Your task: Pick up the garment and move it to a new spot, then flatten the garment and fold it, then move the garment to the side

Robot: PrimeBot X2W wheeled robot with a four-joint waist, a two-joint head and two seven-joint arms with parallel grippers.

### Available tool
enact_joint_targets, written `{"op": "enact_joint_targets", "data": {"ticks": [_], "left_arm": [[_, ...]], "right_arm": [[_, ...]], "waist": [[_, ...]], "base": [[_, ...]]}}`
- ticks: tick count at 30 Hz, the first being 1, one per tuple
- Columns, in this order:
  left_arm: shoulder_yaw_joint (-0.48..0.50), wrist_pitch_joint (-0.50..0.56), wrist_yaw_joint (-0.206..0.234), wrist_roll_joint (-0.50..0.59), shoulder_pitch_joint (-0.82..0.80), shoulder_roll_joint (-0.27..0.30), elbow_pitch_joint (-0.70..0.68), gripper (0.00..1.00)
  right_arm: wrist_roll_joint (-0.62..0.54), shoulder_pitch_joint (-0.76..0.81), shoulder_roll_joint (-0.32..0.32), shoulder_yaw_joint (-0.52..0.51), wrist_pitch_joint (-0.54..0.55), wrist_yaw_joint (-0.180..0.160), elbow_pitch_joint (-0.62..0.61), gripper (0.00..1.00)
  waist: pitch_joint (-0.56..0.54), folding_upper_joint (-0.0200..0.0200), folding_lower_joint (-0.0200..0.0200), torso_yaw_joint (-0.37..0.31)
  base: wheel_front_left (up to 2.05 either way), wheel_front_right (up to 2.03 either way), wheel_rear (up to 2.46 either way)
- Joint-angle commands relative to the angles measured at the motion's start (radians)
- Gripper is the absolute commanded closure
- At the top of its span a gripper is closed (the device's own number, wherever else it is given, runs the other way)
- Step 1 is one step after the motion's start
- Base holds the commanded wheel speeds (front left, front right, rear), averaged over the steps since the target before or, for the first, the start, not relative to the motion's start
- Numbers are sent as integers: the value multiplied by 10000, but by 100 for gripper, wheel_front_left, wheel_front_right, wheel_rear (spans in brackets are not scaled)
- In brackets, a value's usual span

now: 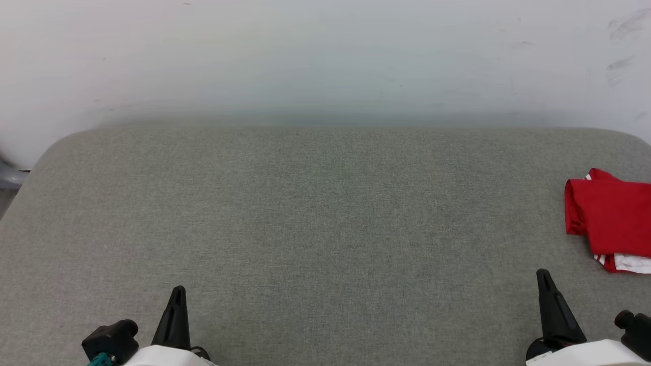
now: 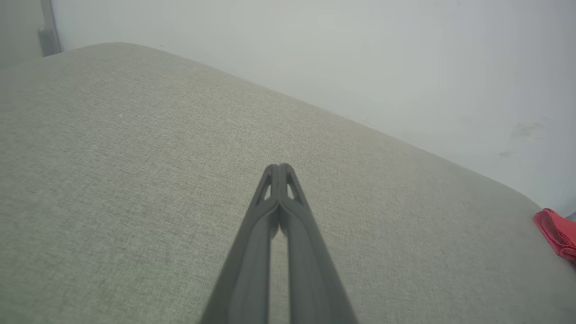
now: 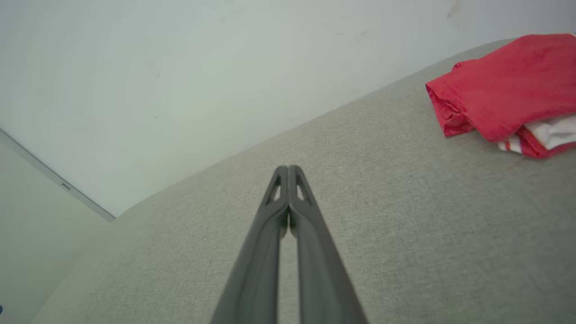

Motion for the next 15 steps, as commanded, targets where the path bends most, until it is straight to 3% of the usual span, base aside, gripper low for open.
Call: {"op": "enact_joint_targets", "data": {"ticks": [1, 15], "left_arm": [[73, 79, -106, -474, -287, 36, -52, 100], [297, 548, -458, -2755, -660, -25, 230, 100]], "right_arm": [[466, -317, -100, -2, 78, -2, -59, 100], [2594, -679, -131, -34, 538, -3, 224, 100]], "waist": [[0, -1, -1, -1], [5, -1, -1, -8]], "base": [[0, 0, 0], [0, 0, 0]]}}
